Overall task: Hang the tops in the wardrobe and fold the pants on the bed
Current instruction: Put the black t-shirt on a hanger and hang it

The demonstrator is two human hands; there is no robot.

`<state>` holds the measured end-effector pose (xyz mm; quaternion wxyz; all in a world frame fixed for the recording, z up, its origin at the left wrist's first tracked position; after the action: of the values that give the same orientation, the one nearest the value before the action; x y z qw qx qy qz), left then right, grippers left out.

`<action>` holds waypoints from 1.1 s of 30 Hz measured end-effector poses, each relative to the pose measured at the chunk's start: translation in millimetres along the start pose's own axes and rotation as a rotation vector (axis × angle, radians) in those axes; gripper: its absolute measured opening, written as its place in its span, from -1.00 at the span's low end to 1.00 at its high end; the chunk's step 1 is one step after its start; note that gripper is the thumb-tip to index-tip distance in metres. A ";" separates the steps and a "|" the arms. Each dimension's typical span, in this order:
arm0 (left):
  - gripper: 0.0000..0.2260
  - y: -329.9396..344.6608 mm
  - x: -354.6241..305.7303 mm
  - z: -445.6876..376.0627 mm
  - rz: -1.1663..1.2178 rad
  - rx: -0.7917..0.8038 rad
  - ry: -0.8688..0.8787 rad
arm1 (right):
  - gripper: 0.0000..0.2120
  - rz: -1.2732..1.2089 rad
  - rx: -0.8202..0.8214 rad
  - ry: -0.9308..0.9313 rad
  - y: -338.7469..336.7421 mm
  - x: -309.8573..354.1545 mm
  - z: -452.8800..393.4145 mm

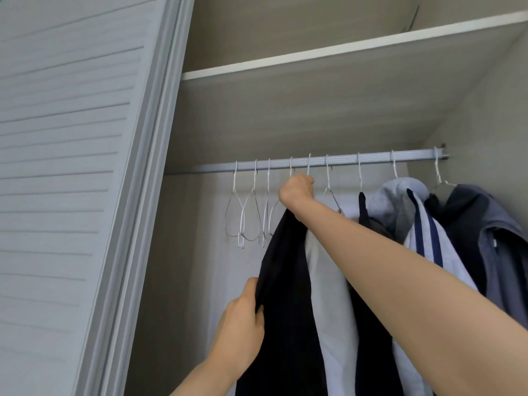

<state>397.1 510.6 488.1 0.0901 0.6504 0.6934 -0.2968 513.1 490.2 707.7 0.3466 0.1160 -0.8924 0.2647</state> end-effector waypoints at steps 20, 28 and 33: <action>-0.54 -30.0 2.7 150.1 -0.248 0.167 -0.137 | -0.43 1.071 -0.001 -0.665 16.7 -77.2 209.3; -0.62 -87.6 -18.3 281.1 -0.177 0.062 -0.364 | -0.61 0.913 0.269 -0.950 9.6 -115.7 367.0; -0.70 -141.0 -60.7 395.0 -0.314 -0.071 -0.534 | -0.61 0.630 0.430 -1.053 11.3 -138.3 469.0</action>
<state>167.6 253.3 241.7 0.2450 0.4307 0.7471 -0.4431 348.7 243.5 318.6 -0.2624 0.0297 -0.8613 0.4341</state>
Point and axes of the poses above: each hand's wrist, its own z-axis away from the middle knuckle, its own y-axis out of the palm, x = y × z, the point moved 4 cm from there along -z, towards the middle knuckle, and after that the axes turned 12 degrees about z, right-handed, at the moved point
